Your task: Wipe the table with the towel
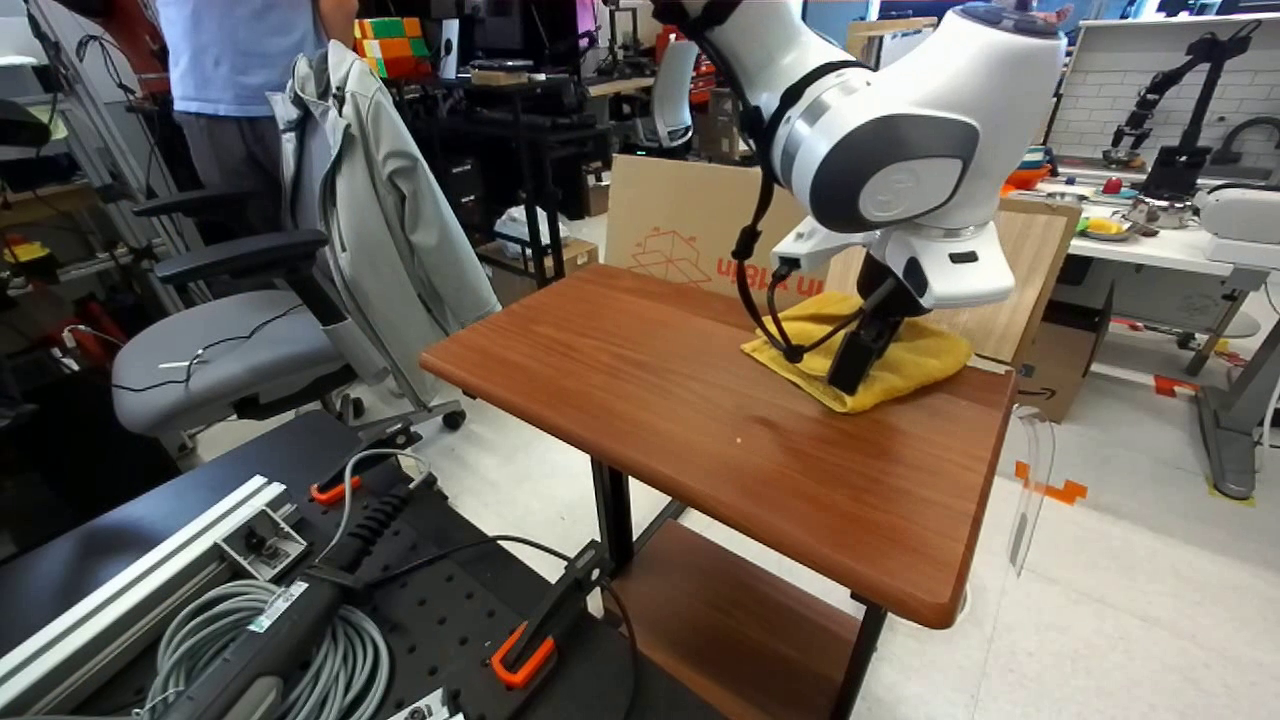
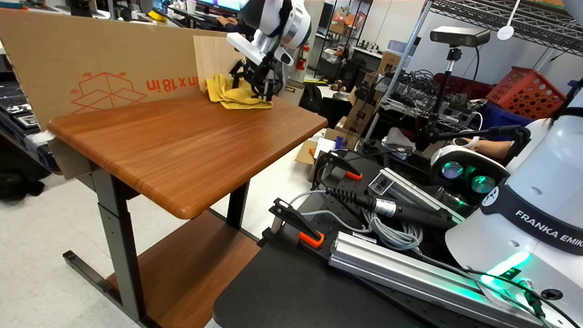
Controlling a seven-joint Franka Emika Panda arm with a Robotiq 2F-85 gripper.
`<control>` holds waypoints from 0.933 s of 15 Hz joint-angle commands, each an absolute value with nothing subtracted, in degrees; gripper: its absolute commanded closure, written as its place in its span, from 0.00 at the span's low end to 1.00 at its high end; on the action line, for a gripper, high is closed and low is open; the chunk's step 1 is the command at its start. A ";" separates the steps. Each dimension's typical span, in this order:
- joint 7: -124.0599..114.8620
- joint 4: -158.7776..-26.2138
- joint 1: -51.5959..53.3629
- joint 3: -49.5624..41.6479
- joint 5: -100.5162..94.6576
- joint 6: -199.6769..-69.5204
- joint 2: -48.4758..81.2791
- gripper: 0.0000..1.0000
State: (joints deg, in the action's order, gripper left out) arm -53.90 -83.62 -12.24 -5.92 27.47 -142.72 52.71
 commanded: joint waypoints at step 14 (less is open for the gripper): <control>-44.83 -118.37 -6.34 -11.05 14.32 -137.15 19.63 0.00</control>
